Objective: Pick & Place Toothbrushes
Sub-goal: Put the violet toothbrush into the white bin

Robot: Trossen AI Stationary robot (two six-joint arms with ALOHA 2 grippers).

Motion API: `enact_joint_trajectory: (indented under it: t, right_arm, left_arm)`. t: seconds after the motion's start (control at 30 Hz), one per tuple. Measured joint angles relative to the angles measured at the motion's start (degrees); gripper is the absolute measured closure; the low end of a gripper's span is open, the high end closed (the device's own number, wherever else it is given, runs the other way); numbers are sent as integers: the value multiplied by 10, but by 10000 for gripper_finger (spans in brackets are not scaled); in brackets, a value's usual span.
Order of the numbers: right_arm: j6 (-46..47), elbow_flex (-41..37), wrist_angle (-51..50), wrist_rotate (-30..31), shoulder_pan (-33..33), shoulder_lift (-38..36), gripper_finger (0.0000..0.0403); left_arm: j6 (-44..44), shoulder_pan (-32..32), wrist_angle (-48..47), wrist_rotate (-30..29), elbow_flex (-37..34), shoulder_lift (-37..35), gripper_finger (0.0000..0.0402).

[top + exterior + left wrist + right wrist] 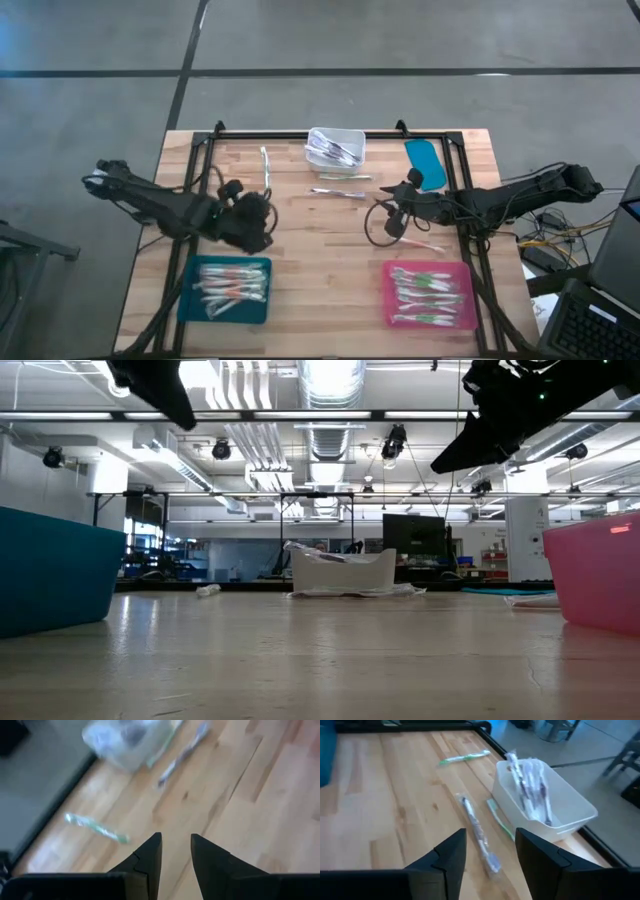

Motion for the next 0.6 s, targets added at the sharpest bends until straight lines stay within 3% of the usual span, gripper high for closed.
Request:
enact_joint_trajectory:
  t: [0.2, 0.6]
  right_arm:
    - [-1, -8, 34, -33, 0, 16, 219]
    - [-3, 12, 54, -42, -15, 123, 199]
  left_arm:
    - [8, 93, 3, 90, -26, 0, 293]
    - [81, 244, 24, 247, -85, 0, 293]
